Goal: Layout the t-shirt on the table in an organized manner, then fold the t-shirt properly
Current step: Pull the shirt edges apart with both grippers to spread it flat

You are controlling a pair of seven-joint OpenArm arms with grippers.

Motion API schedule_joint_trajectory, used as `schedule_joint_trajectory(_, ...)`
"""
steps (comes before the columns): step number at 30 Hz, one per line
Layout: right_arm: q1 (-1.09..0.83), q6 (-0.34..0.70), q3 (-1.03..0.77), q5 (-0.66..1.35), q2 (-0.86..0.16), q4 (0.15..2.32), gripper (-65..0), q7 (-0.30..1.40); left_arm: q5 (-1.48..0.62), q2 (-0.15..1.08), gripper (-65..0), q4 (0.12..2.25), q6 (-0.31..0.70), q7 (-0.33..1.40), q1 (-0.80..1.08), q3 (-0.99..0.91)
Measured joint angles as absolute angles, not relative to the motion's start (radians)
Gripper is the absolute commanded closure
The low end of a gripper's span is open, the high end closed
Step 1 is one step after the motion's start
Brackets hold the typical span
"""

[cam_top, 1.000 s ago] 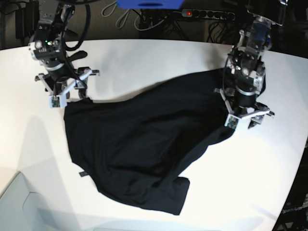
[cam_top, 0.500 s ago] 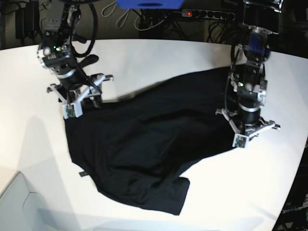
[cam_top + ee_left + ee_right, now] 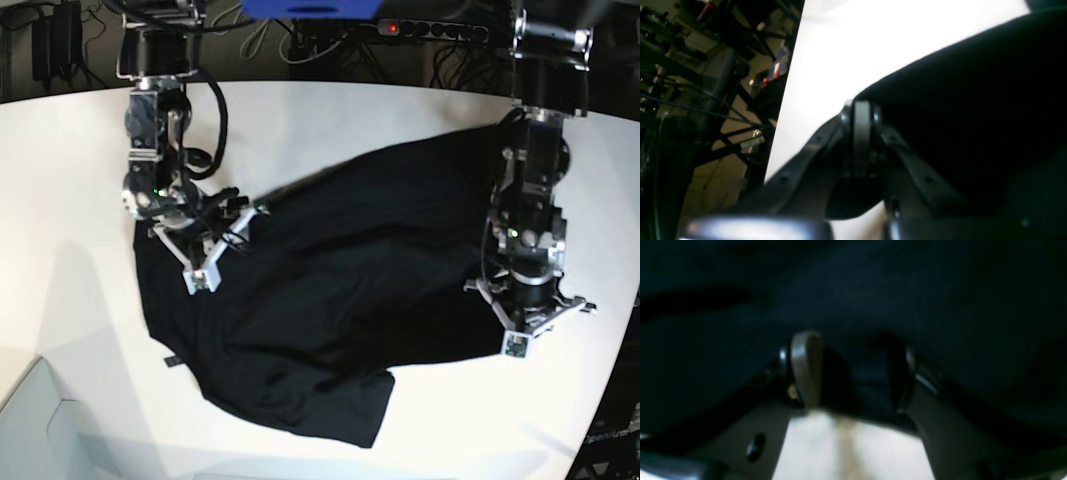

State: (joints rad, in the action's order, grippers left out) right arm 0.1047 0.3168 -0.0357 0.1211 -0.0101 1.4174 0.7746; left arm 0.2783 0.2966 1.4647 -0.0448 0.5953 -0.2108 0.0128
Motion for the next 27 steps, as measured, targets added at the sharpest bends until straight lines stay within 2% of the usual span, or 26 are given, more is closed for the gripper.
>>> schedule_joint_trajectory(10,-0.019,0.315,-0.045,0.138,-0.103,1.483,-31.3,0.718,0.278,0.318,-0.2,1.261,-0.044,0.597,-0.404,0.012)
schedule_joint_trajectory(21,-0.113,0.315,-0.046,0.137,-0.105,1.532,-31.3,0.628,0.276,0.316,-0.5,0.898,-0.041,0.57,-0.58,0.013)
schedule_joint_trajectory(27,-0.112,0.315,-0.045,0.138,-0.105,1.525,-31.3,0.618,0.278,0.307,-0.5,0.691,-0.041,0.448,-0.637,0.012)
